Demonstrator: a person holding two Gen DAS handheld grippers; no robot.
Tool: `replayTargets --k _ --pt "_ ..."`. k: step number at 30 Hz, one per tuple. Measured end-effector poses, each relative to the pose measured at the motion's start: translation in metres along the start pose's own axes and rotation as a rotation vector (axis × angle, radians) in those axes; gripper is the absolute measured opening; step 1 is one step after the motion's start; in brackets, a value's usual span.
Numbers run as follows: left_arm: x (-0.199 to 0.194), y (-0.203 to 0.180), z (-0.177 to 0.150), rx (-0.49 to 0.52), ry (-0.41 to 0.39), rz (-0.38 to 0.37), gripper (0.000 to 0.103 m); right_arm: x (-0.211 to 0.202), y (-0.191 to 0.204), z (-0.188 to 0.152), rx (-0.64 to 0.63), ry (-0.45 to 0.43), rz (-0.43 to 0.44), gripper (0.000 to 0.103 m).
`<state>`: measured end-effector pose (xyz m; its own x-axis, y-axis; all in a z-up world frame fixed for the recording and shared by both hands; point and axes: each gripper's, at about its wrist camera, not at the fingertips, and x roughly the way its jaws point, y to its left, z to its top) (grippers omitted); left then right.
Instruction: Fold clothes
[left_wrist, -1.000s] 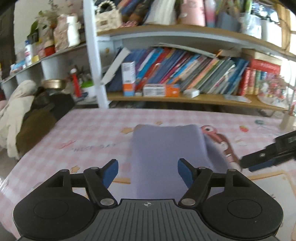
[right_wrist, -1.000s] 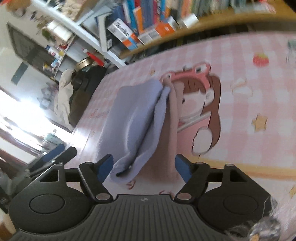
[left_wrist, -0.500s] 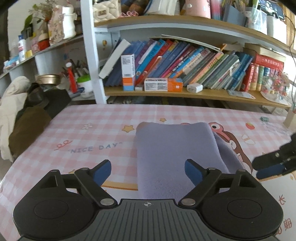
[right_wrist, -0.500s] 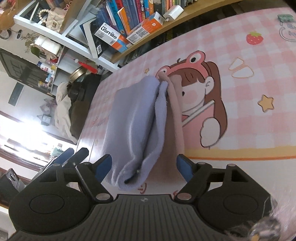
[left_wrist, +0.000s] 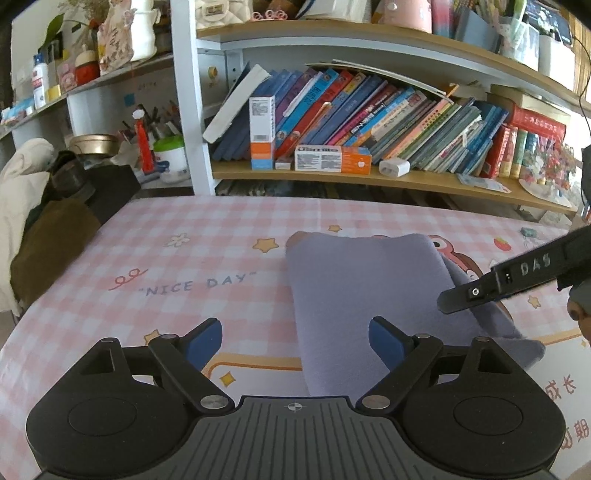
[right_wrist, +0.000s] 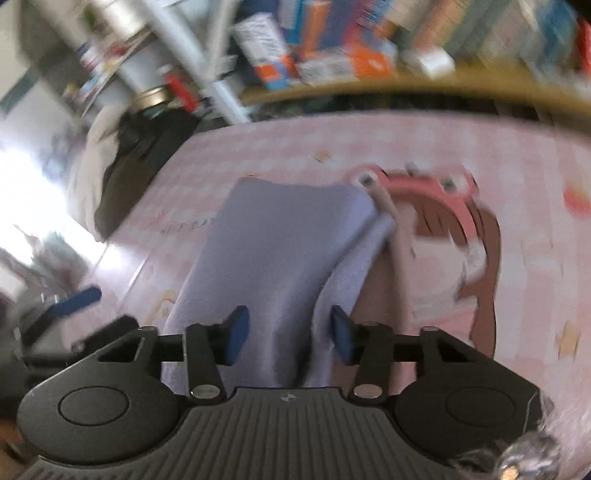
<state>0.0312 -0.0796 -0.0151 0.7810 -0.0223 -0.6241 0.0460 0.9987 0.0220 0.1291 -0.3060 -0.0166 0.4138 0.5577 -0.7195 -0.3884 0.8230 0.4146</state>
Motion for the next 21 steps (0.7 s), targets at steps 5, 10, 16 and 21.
replayTargets --k 5,10,16,21 --pt "0.004 0.008 -0.001 -0.011 0.000 -0.004 0.089 0.014 0.009 -0.004 -0.090 0.006 -0.052 0.014" --pt "0.001 0.015 0.001 -0.012 -0.019 -0.003 0.089 -0.036 0.041 -0.011 -0.333 -0.272 -0.004 0.011" --pt "0.003 0.020 0.000 -0.023 -0.008 -0.015 0.089 0.013 0.005 -0.002 -0.206 -0.105 -0.170 0.021" --pt "0.001 0.016 0.001 0.003 -0.014 -0.038 0.089 0.013 -0.013 -0.009 -0.089 -0.104 -0.191 0.044"
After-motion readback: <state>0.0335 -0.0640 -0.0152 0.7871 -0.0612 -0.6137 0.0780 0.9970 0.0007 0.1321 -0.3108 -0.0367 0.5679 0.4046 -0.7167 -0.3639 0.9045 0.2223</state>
